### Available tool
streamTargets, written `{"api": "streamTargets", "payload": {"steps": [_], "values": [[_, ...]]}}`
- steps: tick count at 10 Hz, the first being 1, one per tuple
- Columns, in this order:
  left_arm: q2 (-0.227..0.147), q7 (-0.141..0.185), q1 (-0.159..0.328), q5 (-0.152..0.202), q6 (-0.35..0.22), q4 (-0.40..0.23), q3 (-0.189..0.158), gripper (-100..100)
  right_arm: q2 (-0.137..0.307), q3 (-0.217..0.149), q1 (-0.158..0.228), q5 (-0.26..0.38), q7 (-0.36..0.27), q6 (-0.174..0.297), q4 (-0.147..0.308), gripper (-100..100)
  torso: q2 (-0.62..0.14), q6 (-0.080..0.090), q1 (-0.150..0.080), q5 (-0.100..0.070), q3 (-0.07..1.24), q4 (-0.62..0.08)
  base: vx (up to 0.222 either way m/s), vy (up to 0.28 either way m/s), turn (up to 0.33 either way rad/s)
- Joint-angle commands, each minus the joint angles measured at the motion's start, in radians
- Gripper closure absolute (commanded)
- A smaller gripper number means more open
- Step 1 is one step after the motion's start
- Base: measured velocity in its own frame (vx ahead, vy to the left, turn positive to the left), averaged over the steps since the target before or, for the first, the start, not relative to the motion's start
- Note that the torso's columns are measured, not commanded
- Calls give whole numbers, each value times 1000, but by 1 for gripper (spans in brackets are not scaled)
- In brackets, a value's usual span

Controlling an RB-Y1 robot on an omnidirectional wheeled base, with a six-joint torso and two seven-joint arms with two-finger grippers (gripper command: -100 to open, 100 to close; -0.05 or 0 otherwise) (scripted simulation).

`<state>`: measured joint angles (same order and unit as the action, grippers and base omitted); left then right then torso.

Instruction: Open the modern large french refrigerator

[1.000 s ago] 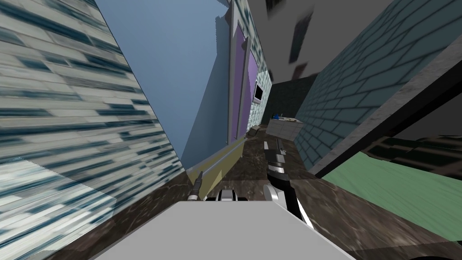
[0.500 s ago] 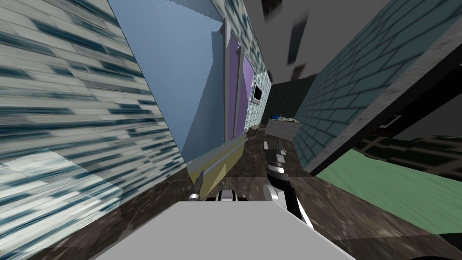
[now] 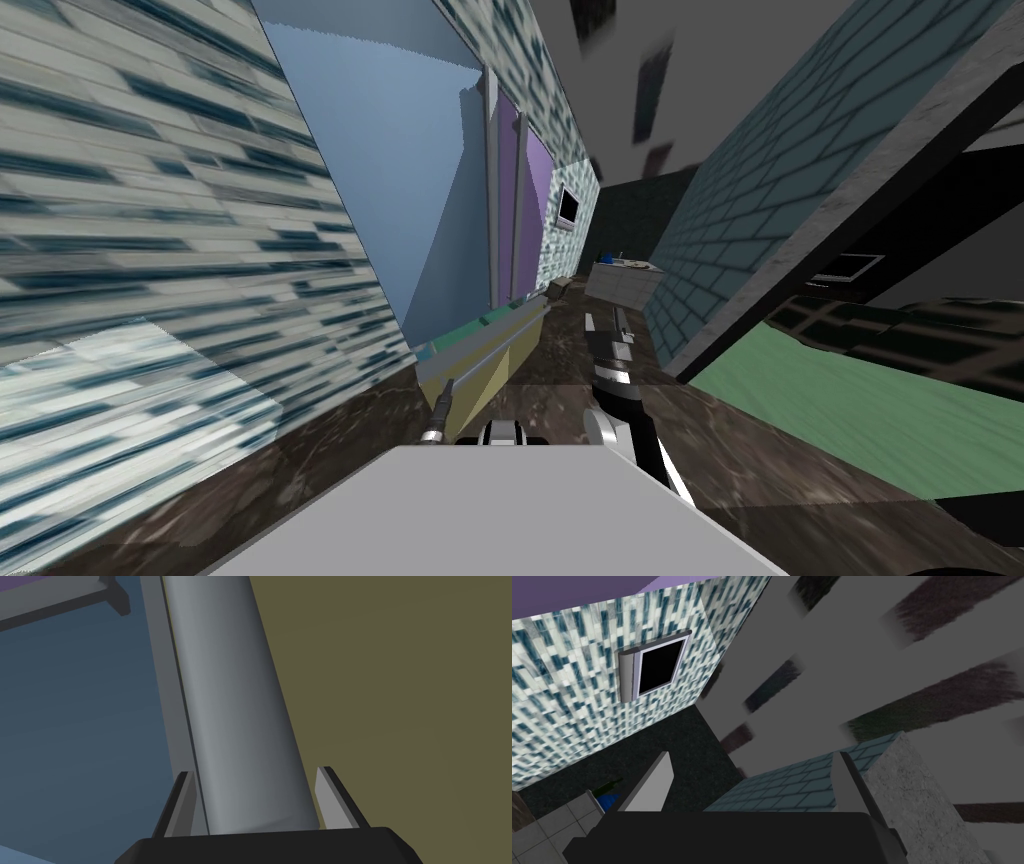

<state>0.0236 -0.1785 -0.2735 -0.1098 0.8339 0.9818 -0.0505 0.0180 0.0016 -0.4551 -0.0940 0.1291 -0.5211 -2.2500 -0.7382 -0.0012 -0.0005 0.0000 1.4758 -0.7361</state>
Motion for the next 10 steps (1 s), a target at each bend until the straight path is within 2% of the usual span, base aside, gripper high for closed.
{"api": "streamTargets", "payload": {"steps": [1, 8, 9, 10], "values": [[7, -4, -11, -3, 1, 3, 5, 100, 0, 0, 0, 0, 0, 0, 0, 0, 4, 0, 4, -1, 2, -1, -95, -86, 8], [21, -13, -42, -11, 12, 19, 19, 100, 0, 0, 0, 0, 0, 0, 0, 0, 3, 1, 3, 0, 2, -1, -106, -116, 14], [16, -9, -28, -9, -18, 45, 19, -100, 0, 0, 0, 0, 0, 0, 0, 0, 0, 1, -1, 1, 0, 0, -82, -72, 21], [12, -5, -20, -8, -48, 70, 21, -100, 0, 0, 0, 0, 0, 0, 0, 0, 2, 1, 2, 1, 1, -1, -60, -11, 12]]}}
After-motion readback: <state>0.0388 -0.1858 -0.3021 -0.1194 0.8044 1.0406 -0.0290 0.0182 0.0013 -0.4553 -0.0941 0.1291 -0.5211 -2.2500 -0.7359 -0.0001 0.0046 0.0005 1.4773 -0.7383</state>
